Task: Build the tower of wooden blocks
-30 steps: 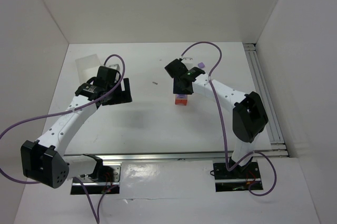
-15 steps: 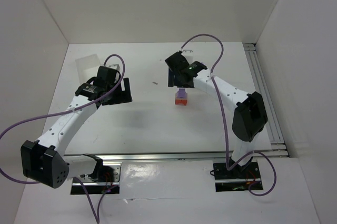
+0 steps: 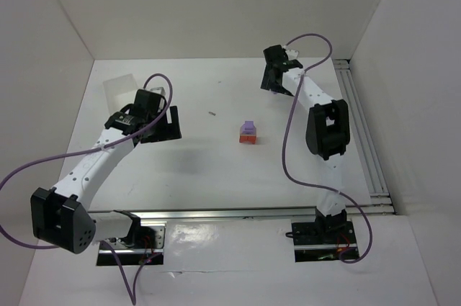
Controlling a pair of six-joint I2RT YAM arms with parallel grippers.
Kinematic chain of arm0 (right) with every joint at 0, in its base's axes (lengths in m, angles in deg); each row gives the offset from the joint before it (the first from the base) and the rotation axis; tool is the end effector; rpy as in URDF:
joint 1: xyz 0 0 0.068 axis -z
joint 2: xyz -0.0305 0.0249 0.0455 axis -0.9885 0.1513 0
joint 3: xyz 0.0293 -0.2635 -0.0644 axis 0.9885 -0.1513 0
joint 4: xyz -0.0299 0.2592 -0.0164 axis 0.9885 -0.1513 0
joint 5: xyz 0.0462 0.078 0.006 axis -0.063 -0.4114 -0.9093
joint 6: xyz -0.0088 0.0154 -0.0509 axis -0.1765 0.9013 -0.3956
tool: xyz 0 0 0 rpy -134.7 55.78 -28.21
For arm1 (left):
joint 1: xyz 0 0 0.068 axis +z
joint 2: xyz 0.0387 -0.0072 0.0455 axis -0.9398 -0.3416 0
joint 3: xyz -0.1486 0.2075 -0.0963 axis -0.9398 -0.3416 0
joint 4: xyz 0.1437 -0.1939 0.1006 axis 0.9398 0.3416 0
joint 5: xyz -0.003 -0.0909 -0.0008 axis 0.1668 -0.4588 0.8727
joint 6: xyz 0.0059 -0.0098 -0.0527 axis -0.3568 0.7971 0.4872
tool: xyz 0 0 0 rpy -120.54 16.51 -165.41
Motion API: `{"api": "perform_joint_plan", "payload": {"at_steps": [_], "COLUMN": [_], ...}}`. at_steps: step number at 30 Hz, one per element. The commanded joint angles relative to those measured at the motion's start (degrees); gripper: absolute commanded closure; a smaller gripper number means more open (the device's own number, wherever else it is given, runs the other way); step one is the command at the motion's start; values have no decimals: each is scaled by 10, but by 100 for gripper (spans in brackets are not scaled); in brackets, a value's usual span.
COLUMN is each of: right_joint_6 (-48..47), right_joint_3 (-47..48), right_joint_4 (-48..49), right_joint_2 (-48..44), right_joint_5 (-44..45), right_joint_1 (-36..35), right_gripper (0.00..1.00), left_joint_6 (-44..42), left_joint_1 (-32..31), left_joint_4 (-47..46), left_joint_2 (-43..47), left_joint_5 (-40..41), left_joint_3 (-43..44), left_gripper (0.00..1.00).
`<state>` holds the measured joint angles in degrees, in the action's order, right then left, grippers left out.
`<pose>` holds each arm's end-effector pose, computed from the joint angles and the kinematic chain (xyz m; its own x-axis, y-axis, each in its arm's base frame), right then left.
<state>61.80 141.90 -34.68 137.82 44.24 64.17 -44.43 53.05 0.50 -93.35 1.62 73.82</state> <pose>0.4625 0.1261 0.2477 -0.7048 0.2224 -0.6737 0.3458 0.9368 -0.0525 0.2509 -0.0732 0.2990 -0.7481 -0.2700 -0.6061 -0.1415 0.9574 -0.2518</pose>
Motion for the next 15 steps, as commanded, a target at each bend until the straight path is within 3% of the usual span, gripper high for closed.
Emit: {"api": "perform_joint_plan", "payload": {"at_steps": [1,8,15], "right_joint_6": [-17,-52,-75], "right_joint_3": [42,72,127], "right_joint_4": [12,42,47], "right_joint_2": [41,105,179], "right_joint_5": [-21,-49,-55], "right_joint_1": [12,32,43], "right_gripper": [7,18,23], "left_joint_6": [-7,-2,-2], "left_joint_1": [-2,-2,-2], "left_joint_4": [-11,-11,-11], "left_joint_2": [-5,-30,-46], "left_joint_5": [2,7,13], "left_joint_3": [28,28,33], "left_gripper": [8,8,8]}}
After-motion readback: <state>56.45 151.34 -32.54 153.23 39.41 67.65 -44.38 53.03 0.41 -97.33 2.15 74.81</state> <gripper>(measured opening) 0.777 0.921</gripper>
